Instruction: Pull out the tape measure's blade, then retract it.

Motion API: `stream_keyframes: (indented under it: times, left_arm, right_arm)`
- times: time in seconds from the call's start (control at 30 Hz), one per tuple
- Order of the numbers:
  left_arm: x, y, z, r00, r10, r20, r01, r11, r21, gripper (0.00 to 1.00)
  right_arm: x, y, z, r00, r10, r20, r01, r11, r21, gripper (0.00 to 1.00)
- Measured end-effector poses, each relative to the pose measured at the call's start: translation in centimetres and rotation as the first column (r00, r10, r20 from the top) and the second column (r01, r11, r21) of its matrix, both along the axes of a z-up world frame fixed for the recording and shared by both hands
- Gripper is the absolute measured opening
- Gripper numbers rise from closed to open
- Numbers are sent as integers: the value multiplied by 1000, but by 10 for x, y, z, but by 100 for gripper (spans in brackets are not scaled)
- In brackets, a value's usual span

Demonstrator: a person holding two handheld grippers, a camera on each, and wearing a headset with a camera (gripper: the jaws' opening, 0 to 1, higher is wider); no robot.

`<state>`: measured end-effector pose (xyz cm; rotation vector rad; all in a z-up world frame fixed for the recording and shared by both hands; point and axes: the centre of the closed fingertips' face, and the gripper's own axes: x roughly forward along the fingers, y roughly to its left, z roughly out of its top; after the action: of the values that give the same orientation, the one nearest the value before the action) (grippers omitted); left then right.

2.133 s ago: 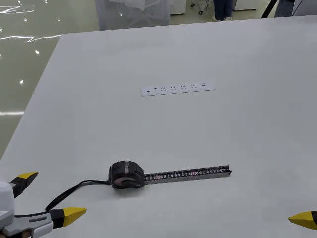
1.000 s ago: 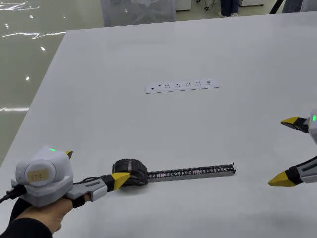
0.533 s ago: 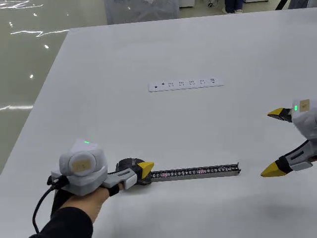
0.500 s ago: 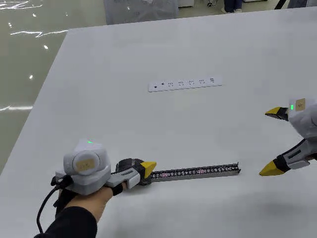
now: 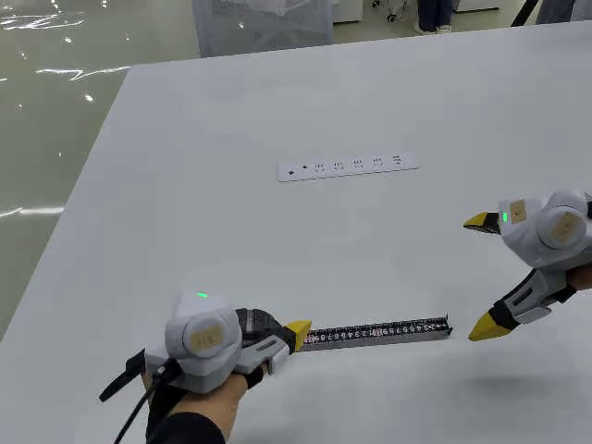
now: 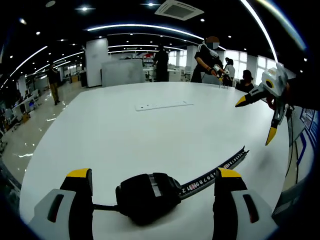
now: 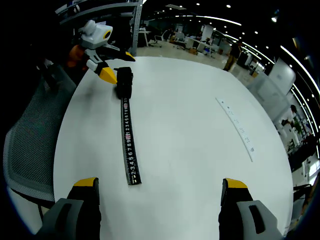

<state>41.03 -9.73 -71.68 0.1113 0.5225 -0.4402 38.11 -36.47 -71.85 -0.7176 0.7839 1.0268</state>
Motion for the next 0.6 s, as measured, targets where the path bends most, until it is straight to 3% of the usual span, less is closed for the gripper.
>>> stream_keyframes:
  times: [0.13,0.17,0.23,0.5,0.6]
  left_arm:
    - [1,3,-4,999,36,7,-36,999,-17,99]
    - [1,3,-9,999,37,-15,-37,999,-18,99]
    - [1,6,-12,998,51,-22,-52,999,-18,99]
    - [2,3,-18,999,36,-16,-36,999,-32,99]
    - [0,-1,-23,1000,16,-9,-16,1000,-14,99]
  right_arm:
    - [-2,4,-9,999,10,-36,-10,1000,7,99]
    - [-3,5,-11,999,15,-36,-15,1000,6,99]
    - [-5,6,-16,998,32,-50,-32,999,1,99]
    - [-10,13,-30,996,48,-79,-49,999,-9,99]
    - [-12,15,-37,994,55,-91,-57,998,-15,99]
